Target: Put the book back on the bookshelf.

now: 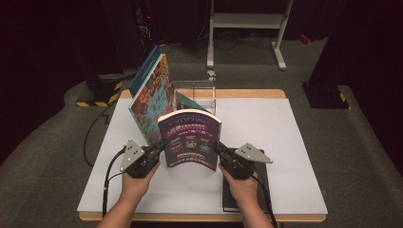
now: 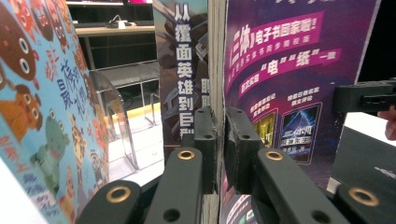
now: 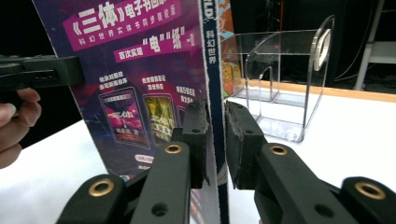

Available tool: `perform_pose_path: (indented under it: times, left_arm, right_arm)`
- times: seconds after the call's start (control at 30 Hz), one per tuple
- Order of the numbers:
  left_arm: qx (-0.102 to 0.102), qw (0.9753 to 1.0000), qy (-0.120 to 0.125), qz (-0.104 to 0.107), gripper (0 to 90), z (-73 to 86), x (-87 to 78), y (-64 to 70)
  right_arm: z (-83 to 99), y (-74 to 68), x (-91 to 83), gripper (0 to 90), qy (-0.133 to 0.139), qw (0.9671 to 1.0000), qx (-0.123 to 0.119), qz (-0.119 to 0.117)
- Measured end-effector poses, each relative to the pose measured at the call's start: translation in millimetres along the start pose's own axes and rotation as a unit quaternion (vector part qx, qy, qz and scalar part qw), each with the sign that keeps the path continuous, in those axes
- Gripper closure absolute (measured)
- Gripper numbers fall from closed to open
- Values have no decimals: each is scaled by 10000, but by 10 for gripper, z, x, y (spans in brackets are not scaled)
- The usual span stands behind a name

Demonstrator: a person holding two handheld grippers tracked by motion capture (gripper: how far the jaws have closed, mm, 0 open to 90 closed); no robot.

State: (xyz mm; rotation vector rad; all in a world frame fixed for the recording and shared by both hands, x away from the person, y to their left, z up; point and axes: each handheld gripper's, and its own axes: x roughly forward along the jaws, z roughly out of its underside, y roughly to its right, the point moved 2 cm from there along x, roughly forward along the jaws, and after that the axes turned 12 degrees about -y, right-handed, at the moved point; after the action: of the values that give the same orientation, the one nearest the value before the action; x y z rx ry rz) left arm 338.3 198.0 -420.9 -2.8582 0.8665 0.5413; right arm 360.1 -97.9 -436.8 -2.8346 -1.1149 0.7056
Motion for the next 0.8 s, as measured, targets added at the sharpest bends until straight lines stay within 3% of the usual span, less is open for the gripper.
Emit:
perform_pose_path:
  times: [0.13,0.3,0.47,0.8]
  left_arm:
    - [-26,10000,20,-23,838,35,-33,-7]
    - [3,10000,56,-46,836,64,-53,-5]
    - [-7,9999,88,-54,836,72,-54,-3]
    - [-51,9999,48,-105,824,58,-31,-36]
  right_arm:
    - [49,-37,-32,758,22,10000,6,-45]
    - [64,-52,-9,601,-60,10000,-16,-71]
    - [-88,1,67,469,-98,9999,-17,-61]
    - [-312,-77,188,460,-98,9992,-300,-246]
